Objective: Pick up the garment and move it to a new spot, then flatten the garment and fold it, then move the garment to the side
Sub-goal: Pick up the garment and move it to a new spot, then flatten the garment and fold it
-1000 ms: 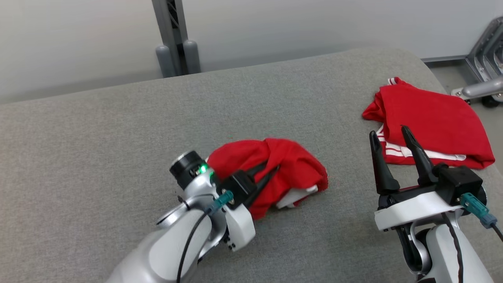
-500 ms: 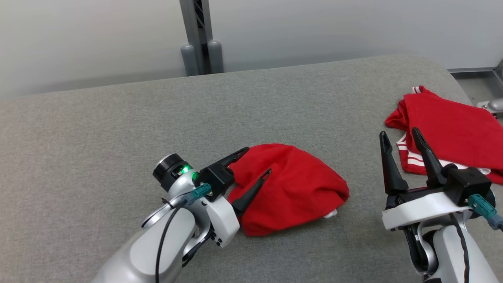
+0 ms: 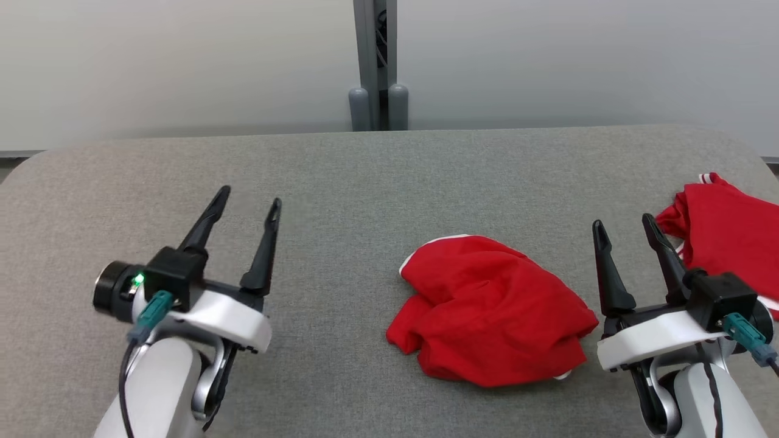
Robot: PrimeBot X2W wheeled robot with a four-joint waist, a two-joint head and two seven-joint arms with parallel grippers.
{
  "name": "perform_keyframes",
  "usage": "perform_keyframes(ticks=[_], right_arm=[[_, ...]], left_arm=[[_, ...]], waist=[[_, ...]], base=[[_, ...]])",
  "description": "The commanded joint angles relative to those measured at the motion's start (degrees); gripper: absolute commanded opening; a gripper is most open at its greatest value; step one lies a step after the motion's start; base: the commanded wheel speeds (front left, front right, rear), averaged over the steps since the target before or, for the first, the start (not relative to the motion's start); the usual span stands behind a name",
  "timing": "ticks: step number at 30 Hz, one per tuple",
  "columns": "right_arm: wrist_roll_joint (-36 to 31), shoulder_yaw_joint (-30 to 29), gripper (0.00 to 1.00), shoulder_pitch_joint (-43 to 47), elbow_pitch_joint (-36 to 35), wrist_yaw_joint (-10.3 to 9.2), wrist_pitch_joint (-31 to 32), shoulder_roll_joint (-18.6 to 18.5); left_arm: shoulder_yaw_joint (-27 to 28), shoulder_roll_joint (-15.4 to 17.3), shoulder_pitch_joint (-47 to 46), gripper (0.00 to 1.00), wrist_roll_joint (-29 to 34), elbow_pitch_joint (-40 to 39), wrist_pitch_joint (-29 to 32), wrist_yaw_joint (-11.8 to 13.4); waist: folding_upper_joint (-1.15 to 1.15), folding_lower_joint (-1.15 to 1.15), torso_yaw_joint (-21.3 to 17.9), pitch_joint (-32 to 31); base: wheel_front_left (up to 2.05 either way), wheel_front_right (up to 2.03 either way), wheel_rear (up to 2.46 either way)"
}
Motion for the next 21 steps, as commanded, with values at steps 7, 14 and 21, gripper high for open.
perform_keyframes(ticks=[7, 14, 21], right_arm=[[-0.6, 0.7, 1.00, 1.9, 1.5, 0.01, -0.3, -1.0], [-0.4, 3.0, 1.00, -0.7, 3.7, 0.01, -0.3, -3.1], [3.1, 17.2, 1.00, -8.4, 7.7, 0.01, 5.5, -8.9]], left_arm=[[8.9, -5.6, 10.1, 1.00, 2.8, -3.5, 0.0, 0.0], [12.2, -9.4, 11.2, 1.00, 6.1, -2.9, 0.0, -3.0], [13.5, -10.1, 10.6, 1.00, 7.7, -2.1, 0.0, -4.7]], waist=[[0.00, 0.00, 2.8, -0.6], [0.00, 0.00, 5.4, -0.1], [0.00, 0.00, 6.9, 0.3]], base=[[0.00, 0.00, 0.00], [0.00, 0.00, 0.00], [0.00, 0.00, 0.00]])
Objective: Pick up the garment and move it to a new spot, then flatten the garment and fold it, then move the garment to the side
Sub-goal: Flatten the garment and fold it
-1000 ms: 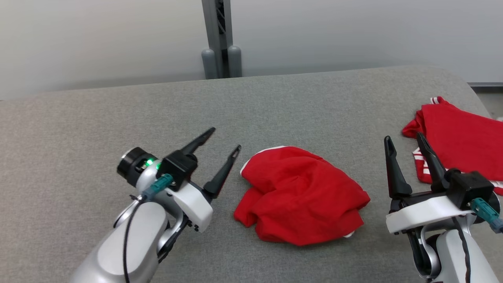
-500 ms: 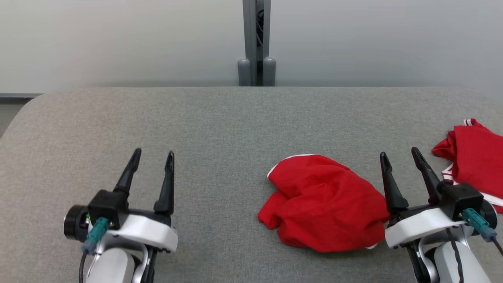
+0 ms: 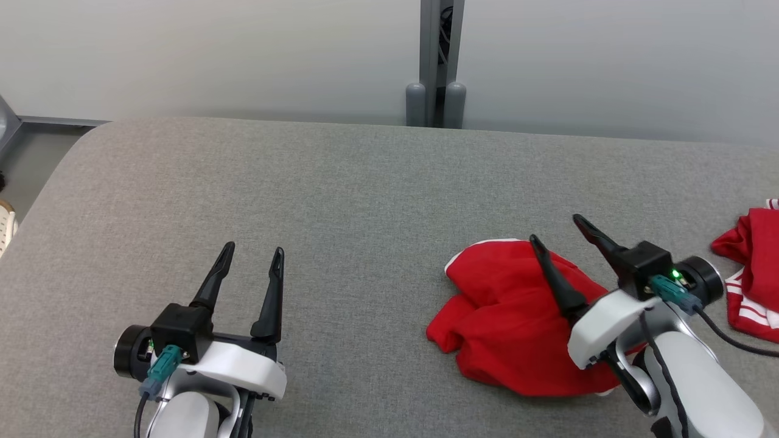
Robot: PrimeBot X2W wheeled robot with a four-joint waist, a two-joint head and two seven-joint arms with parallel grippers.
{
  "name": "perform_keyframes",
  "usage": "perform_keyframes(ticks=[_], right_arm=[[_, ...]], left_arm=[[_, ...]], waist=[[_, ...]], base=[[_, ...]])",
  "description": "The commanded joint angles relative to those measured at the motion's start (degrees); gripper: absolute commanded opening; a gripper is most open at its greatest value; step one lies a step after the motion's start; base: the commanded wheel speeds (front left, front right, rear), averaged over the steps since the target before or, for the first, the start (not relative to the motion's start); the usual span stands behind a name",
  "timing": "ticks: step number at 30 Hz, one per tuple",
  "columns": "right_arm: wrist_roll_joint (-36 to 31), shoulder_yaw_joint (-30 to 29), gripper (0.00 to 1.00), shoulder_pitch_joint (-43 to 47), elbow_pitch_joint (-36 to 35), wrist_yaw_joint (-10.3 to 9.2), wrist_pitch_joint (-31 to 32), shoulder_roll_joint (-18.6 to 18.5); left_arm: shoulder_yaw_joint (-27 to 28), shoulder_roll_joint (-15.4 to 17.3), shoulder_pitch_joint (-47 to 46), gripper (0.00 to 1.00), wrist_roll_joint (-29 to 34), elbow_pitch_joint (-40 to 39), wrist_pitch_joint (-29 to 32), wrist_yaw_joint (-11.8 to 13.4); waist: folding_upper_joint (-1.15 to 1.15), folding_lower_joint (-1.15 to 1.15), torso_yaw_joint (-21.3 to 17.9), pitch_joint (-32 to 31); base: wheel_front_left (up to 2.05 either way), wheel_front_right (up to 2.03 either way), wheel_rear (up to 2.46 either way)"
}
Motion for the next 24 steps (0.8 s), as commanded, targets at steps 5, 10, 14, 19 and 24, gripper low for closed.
perform_keyframes(ticks=[5, 10, 14, 19, 24], right_arm=[[6.3, 10.9, 1.00, -5.5, 1.6, 0.00, 7.0, -5.0], [13.1, 19.6, 1.00, -9.4, 3.5, 0.00, 16.6, -8.8], [18.1, 23.6, 1.00, -11.8, 4.7, 0.00, 23.9, -11.2], [20.3, 25.2, 0.73, -13.9, 6.2, 0.00, 28.5, -12.6], [20.5, 25.6, 0.00, -15.6, 6.9, 0.00, 27.3, -12.8]], left_arm=[[0.2, 0.0, 0.1, 1.00, -0.5, 1.1, 0.0, -0.7], [-1.1, 0.0, 0.2, 1.00, -1.8, 1.3, 0.0, -0.2], [-2.7, 0.0, 0.2, 1.00, -2.4, 1.7, 0.0, -0.1], [-4.2, 0.0, 0.1, 1.00, -3.2, 1.7, 0.0, 0.1], [-4.7, 0.0, 0.0, 1.00, -3.5, 2.1, 0.0, 0.2]], waist=[[0.00, 0.00, 1.4, -0.1], [0.00, 0.00, 3.1, 0.0], [0.00, 0.00, 4.4, 0.2], [0.00, 0.00, 5.5, 0.6], [0.00, 0.00, 6.6, 0.6]], base=[[0.00, 0.00, 0.00], [0.00, 0.00, 0.00], [0.00, 0.00, 0.00], [0.00, 0.00, 0.00], [0.00, 0.00, 0.00]])
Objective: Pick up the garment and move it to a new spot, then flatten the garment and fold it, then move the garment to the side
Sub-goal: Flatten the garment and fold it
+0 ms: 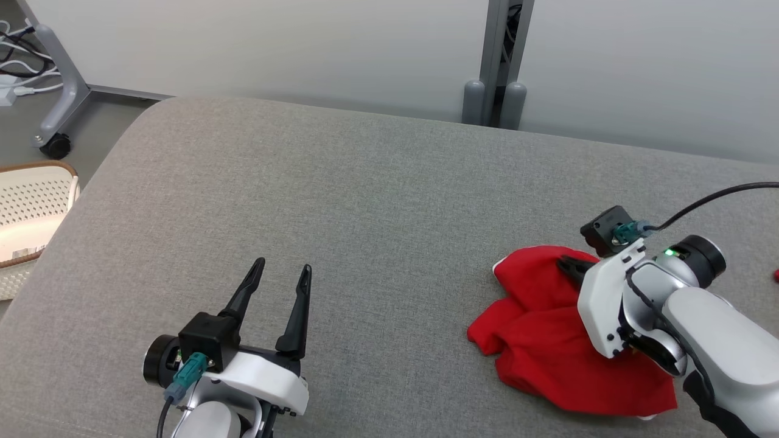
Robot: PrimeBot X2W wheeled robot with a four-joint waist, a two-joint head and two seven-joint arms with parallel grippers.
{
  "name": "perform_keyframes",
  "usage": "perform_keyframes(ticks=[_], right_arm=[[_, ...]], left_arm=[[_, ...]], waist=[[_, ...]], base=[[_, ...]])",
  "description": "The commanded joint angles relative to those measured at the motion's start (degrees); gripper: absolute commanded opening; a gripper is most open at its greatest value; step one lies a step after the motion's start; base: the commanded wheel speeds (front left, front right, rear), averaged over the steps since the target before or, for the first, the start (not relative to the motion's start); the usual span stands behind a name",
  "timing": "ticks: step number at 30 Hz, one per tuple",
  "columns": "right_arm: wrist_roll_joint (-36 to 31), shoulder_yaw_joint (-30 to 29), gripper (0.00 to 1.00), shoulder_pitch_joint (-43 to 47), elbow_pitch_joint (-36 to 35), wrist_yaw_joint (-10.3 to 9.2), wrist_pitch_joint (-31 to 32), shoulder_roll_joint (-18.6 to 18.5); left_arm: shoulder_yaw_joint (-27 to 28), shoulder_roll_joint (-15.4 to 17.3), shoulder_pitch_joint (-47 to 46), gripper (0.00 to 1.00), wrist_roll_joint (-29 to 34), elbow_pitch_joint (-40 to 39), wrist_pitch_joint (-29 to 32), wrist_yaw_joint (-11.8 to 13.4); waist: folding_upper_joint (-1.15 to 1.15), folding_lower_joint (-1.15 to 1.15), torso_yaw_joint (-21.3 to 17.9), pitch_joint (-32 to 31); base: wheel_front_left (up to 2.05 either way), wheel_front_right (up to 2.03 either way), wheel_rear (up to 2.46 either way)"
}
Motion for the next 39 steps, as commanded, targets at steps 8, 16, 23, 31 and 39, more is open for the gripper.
perform_keyframes(ticks=[8, 16, 23, 31, 39], right_arm=[[-2.8, -3.0, 0.00, -3.6, 1.4, -0.01, -12.4, 2.0], [-11.2, -12.9, 0.00, -7.3, 6.8, -0.01, -26.1, 6.3], [-20.5, -25.7, 0.00, -8.4, 12.9, -0.01, -31.8, 10.9], [-28.1, -34.1, 1.00, -8.1, 26.9, -0.01, -28.6, 13.8], [-31.6, -37.2, 1.00, -9.9, 31.4, -0.01, -30.0, 15.2]], left_arm=[[0.6, 0.2, 0.5, 1.00, 0.6, 0.2, 0.0, -0.1], [0.3, 0.2, 1.4, 1.00, 1.0, 0.0, 0.0, -0.4], [-0.2, 0.2, 1.7, 1.00, 0.9, -0.4, 0.0, -0.4], [-1.0, 0.2, 0.9, 1.00, 0.2, -0.1, 0.0, -0.3], [-0.9, 0.2, 0.3, 1.00, 0.1, -0.1, 0.0, 0.0]], waist=[[0.00, 0.00, 0.6, -1.6], [0.00, 0.00, 0.9, -3.0], [0.00, 0.00, 1.8, -3.2], [0.00, 0.00, 3.0, -2.2], [0.00, 0.00, 1.7, -1.3]], base=[[0.00, 0.00, 0.00], [0.00, 0.00, 0.00], [0.00, 0.00, 0.00], [0.00, 0.00, 0.00], [0.00, 0.00, 0.00]])
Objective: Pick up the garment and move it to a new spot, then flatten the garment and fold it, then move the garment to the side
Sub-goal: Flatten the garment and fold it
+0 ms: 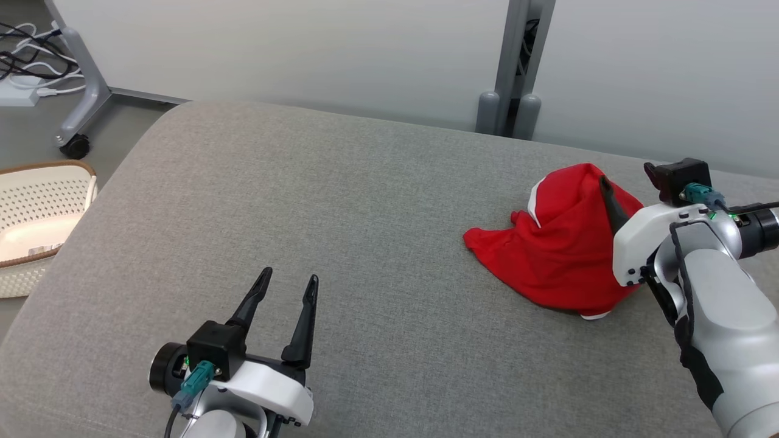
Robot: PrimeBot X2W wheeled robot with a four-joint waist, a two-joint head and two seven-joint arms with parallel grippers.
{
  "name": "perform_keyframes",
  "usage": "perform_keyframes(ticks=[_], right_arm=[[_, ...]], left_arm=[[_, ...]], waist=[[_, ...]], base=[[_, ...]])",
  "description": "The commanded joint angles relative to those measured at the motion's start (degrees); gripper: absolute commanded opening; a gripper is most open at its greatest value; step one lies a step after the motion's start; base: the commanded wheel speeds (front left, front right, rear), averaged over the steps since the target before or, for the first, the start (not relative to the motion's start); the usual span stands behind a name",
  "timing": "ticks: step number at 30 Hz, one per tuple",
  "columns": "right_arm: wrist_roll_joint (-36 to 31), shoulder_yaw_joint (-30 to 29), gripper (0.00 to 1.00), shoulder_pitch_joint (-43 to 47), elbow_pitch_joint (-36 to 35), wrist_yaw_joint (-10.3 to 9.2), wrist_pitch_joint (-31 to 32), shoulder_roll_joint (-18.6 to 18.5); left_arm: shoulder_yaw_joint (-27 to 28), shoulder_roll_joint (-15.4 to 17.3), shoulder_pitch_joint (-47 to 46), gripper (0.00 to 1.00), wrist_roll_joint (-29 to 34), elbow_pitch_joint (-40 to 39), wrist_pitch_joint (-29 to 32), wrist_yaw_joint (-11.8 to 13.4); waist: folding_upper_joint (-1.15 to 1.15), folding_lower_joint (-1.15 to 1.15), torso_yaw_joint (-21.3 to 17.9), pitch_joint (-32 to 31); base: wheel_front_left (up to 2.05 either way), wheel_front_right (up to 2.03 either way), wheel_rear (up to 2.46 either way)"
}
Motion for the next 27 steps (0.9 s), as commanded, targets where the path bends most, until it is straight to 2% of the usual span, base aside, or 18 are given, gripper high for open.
perform_keyframes(ticks=[1, 5, 9, 16, 20, 27], right_arm=[[-0.3, -0.4, 1.00, -0.6, -0.1, -0.01, -0.6, -0.2], [0.1, -1.6, 1.00, -0.5, -1.7, -0.01, -2.7, 0.6], [1.0, -1.5, 1.00, 2.5, -6.3, -0.01, -3.7, 1.1], [3.7, -4.7, 1.00, 13.5, -23.5, -0.01, -3.9, 1.0], [5.0, -8.2, 1.00, 21.7, -31.7, 0.00, -3.9, 2.3], [6.4, -9.4, 1.00, 28.9, -34.6, 0.00, -3.9, 3.9]], left_arm=[[0.3, 0.2, -0.9, 1.00, -0.1, -0.2, 0.0, 0.2], [0.5, 0.2, -1.2, 1.00, -0.1, -0.6, 0.0, 0.2], [1.1, 0.2, -1.1, 1.00, 0.3, -1.0, 0.0, 0.3], [1.7, 0.2, -1.6, 1.00, 0.2, -1.8, 0.0, 0.4], [2.3, 0.2, -2.1, 1.00, 0.2, -2.0, 0.0, 0.6], [2.8, 0.2, -2.4, 1.00, 0.6, -2.0, 0.0, 0.5]], waist=[[0.00, 0.00, -0.7, 0.0], [0.00, 0.00, -3.0, -0.3], [0.00, 0.00, -6.0, -0.9], [0.00, 0.00, -11.6, -0.6], [0.00, 0.00, -14.6, 0.2], [0.00, 0.00, -18.2, 1.0]], base=[[0.00, 0.00, 0.00], [0.00, 0.00, 0.00], [0.00, 0.00, 0.00], [0.00, 0.00, 0.00], [0.00, 0.00, 0.00], [0.00, 0.00, 0.00]])
